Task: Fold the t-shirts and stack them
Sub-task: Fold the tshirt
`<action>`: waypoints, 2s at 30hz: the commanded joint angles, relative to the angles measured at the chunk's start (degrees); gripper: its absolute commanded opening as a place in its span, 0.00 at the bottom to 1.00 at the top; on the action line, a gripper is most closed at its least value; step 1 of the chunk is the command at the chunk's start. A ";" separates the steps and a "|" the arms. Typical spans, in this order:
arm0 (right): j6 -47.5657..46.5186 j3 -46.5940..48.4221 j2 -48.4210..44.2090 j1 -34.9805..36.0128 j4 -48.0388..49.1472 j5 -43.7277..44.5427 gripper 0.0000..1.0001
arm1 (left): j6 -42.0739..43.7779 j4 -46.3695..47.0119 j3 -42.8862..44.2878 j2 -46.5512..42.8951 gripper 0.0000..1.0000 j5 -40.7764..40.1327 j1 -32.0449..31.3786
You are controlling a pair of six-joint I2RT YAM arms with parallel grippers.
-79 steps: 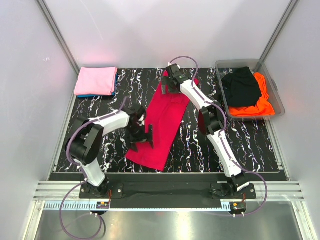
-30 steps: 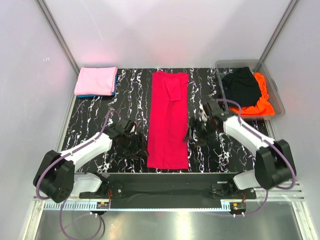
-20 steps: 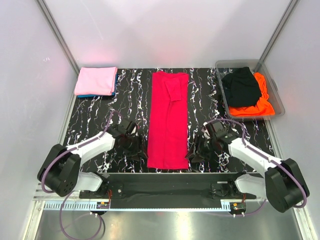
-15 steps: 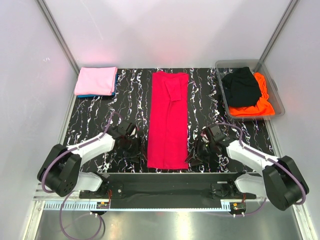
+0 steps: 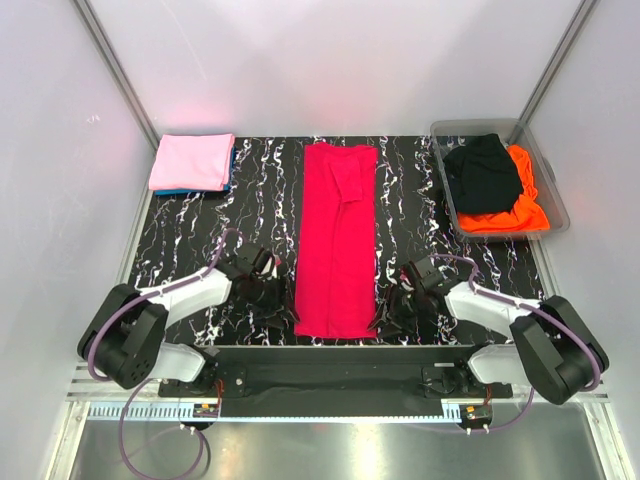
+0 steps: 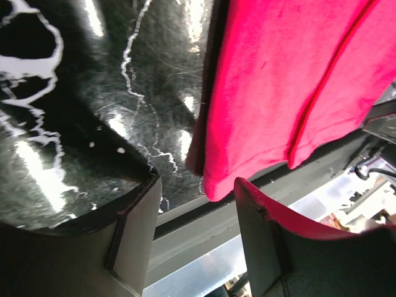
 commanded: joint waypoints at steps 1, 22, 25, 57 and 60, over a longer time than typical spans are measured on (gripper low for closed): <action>0.88 -0.41 1.38 0.85 3.64 1.49 0.46 | -0.45 2.50 -1.50 1.30 0.58 1.03 -0.28; 4.22 -3.22 0.59 2.09 5.49 1.66 0.43 | -2.21 5.31 -5.02 2.61 0.50 0.76 -2.39; 4.48 -3.22 0.33 2.00 4.88 1.49 0.36 | -2.12 5.49 -4.76 3.06 0.46 1.11 -2.30; 5.10 -5.50 -11.00 2.17 -0.57 1.84 0.00 | -7.83 7.34 -11.35 -5.20 0.00 3.05 -3.97; 5.80 -5.77 -12.32 2.44 -0.57 1.40 0.00 | -9.94 7.25 -10.56 -6.69 0.00 3.22 -5.64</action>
